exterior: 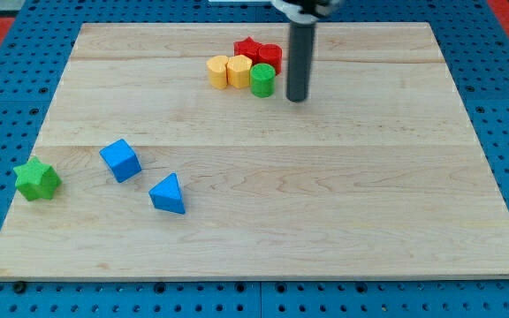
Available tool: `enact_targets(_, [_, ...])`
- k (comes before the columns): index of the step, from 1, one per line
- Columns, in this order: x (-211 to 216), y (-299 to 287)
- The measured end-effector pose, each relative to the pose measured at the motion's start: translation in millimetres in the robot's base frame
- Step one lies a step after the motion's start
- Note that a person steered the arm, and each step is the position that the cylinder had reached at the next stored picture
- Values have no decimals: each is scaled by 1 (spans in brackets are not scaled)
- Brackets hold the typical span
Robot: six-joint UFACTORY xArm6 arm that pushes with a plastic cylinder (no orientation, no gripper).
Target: Push the blue triangle into the yellow hexagon
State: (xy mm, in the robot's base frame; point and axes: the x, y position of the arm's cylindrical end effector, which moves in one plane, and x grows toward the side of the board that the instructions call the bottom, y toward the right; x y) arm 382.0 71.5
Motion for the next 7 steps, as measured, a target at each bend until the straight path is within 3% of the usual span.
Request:
enact_targets(1, [99, 7])
enact_targets(2, [169, 1])
enact_targets(3, [193, -44])
enact_targets(5, [169, -170])
enact_targets(7, [136, -209])
